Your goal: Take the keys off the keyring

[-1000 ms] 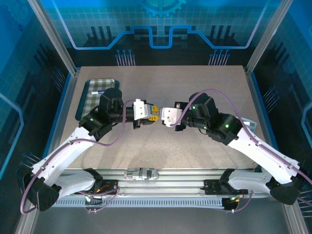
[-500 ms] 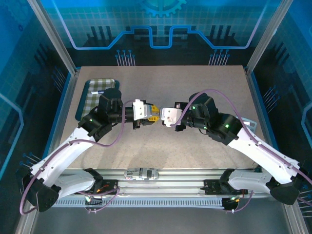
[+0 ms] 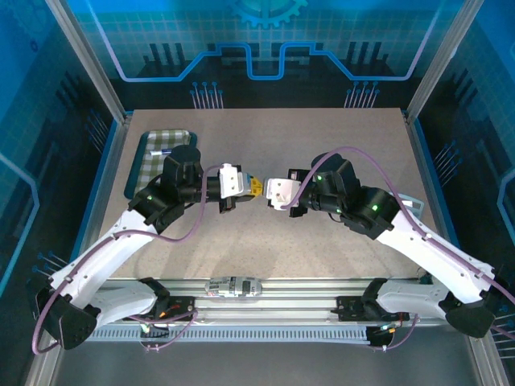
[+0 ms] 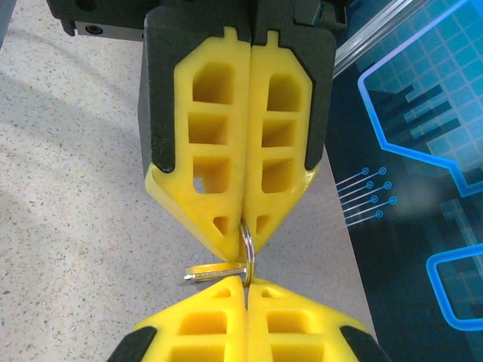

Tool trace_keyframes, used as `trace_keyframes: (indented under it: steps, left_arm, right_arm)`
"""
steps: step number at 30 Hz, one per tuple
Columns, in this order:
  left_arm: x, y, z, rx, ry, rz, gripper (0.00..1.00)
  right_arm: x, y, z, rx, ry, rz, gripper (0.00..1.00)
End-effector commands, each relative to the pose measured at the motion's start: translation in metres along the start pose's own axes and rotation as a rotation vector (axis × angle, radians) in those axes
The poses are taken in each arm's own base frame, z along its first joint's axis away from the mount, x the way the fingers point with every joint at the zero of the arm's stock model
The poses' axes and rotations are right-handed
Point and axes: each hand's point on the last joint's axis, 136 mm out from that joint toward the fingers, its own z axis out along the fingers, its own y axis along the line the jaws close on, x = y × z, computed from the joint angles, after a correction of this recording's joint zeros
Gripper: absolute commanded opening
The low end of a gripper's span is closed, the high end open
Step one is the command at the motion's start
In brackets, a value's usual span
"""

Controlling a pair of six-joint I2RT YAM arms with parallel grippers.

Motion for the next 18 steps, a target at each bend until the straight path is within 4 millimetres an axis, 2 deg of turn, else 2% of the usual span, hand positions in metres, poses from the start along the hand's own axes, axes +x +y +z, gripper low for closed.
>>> trace_keyframes:
  steps: [1, 2, 4, 7, 9, 12, 15, 18]
  left_arm:
    - [-0.019, 0.002, -0.003, -0.014, -0.056, 0.042, 0.00]
    - [-0.021, 0.003, -0.003, -0.029, -0.072, 0.051, 0.00]
    - [-0.024, 0.008, -0.004, -0.071, -0.117, 0.072, 0.00]
    - [-0.032, 0.009, -0.007, -0.079, -0.189, 0.105, 0.00]
    - [-0.039, 0.013, -0.008, -0.079, -0.228, 0.086, 0.00]
    - [-0.053, 0.016, -0.015, -0.053, -0.312, 0.058, 0.00]
    - [-0.063, 0.019, -0.021, -0.027, -0.400, 0.036, 0.00]
    - [-0.070, 0.017, -0.022, 0.011, -0.458, 0.027, 0.00]
  right_arm:
    - [-0.013, -0.014, -0.006, 0.063, -0.034, 0.014, 0.18]
    - [-0.013, -0.019, -0.008, 0.088, -0.046, 0.035, 0.24]
    - [-0.007, -0.028, -0.014, 0.146, -0.078, 0.100, 0.45]
    - [0.001, -0.035, -0.025, 0.224, -0.150, 0.176, 0.58]
    - [0.003, -0.036, -0.030, 0.246, -0.218, 0.234, 0.59]
    - [0.009, -0.044, -0.036, 0.247, -0.278, 0.396, 0.55]
    - [0.014, -0.050, -0.039, 0.163, -0.337, 0.551, 0.47]
    - [0.010, -0.046, -0.040, 0.142, -0.410, 0.546, 0.43]
